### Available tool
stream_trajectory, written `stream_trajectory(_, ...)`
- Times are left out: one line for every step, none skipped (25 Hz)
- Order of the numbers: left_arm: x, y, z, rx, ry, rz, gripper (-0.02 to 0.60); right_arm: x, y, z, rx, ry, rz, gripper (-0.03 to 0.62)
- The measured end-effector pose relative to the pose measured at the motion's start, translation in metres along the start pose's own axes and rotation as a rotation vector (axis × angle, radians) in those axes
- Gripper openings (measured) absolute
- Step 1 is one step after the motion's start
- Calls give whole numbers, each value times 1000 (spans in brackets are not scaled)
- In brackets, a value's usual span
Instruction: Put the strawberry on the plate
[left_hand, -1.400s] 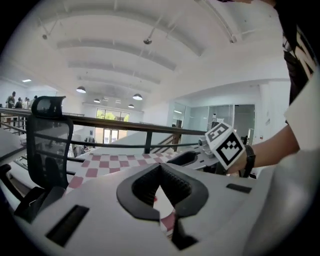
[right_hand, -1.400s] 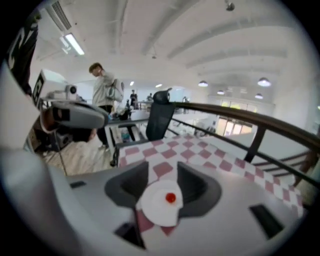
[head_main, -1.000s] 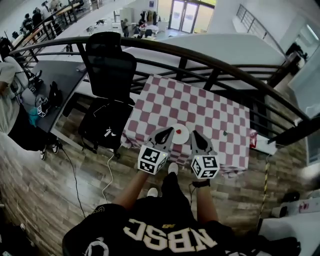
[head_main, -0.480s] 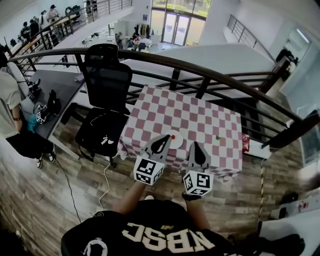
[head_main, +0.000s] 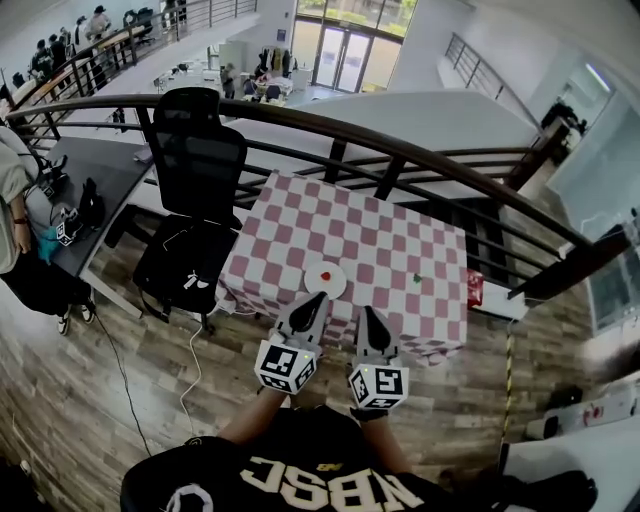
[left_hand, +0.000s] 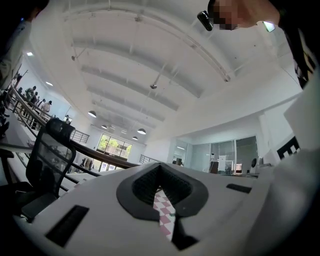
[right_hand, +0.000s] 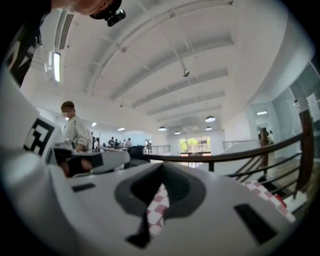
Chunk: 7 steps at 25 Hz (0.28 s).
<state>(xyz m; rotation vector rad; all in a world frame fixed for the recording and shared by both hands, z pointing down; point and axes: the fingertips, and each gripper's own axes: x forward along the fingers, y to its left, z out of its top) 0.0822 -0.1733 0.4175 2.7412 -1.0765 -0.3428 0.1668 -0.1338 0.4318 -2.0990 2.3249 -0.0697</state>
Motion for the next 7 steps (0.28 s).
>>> stream_trajectory(2,-4,0,0,-2,-9,6,0,-2,0,-2,2,7,18)
stream_trajectory(5,-9,-1,1,1,-18,6,0,-4,1,-3,3,12,18)
stream_trajectory(7,-13,-2,1,4,-24,6,-1,-6,2,-4,4,15,18)
stream_trajectory(8,-17,-4,-1,6,-25,6,-2,-9,2,-5,5,19,18)
stream_trajectory(9,-19,-5,-3,8,-22,6,-4,-11,3,-7,6,23,18)
stream_trajectory(9,-20,-7,-6,9,-16,6,-5,-13,4,-8,7,29,18)
stream_trajectory(10,-21,-8,-9,9,-9,6,-6,-15,4,-9,8,35,18)
